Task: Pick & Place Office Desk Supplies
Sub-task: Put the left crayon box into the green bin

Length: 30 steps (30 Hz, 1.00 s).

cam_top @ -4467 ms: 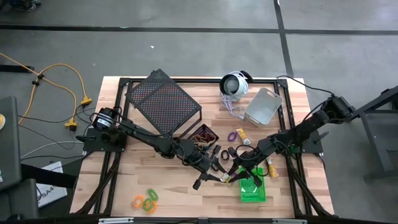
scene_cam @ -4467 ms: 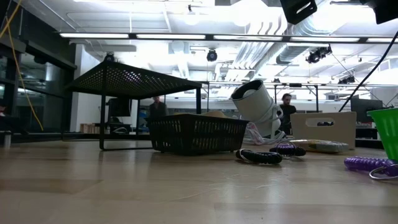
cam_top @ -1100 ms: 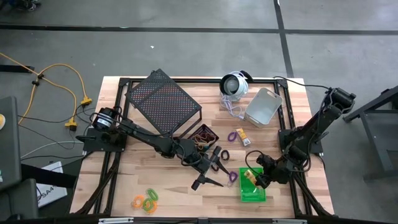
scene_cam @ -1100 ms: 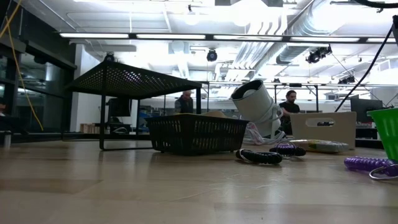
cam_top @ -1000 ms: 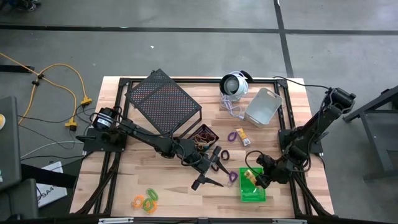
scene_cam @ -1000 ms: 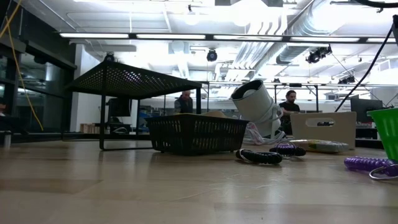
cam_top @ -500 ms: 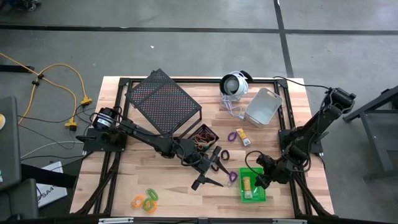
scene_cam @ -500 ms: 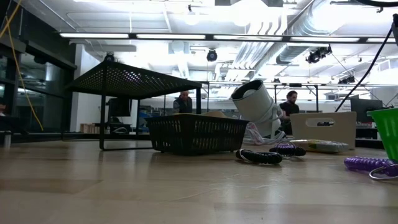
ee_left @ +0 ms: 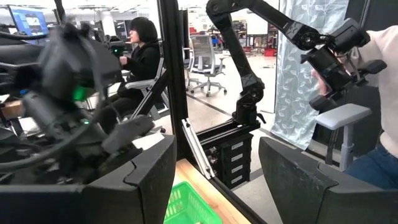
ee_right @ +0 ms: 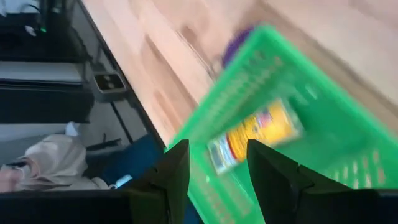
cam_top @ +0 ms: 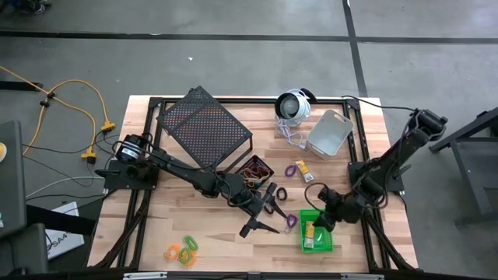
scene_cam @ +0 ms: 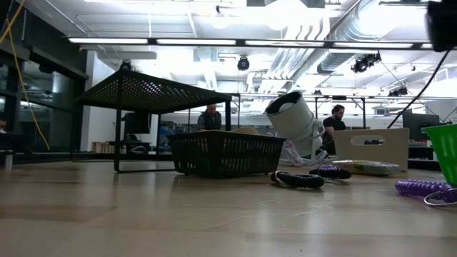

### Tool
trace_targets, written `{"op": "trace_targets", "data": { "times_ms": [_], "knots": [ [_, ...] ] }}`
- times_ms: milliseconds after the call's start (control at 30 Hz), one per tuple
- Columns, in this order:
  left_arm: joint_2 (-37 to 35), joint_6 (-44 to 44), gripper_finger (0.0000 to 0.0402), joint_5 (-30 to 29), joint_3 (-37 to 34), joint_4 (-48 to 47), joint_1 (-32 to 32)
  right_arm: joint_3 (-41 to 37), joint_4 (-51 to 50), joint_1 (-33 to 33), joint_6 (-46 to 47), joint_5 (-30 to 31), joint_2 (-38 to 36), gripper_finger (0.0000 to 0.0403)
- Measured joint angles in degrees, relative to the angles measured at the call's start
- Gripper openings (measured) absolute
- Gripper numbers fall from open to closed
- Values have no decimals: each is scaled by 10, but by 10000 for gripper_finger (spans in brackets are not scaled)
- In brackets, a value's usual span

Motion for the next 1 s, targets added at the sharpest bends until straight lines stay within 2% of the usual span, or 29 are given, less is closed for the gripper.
{"op": "trace_targets", "data": {
  "times_ms": [233, 467, 633, 800, 1000],
  "knots": [
    [0, 0, 223, 0, 0, 0, 0, 0, -1, -75, -109, -26, -40, 149],
    [0, -4, 223, 0, 0, -2, 0, 0, -9, -123, -190, -41, -43, 149],
    [0, -46, 223, -1, 0, -21, 0, 0, -80, -164, -230, -40, -43, 149],
    [-14, -53, 223, -7, 0, -96, 3, 0, -146, -211, -276, -40, -42, 149],
    [-49, -54, 223, -49, 0, -222, 2, 0, -151, -270, -342, -41, -42, 149]
  ]
}}
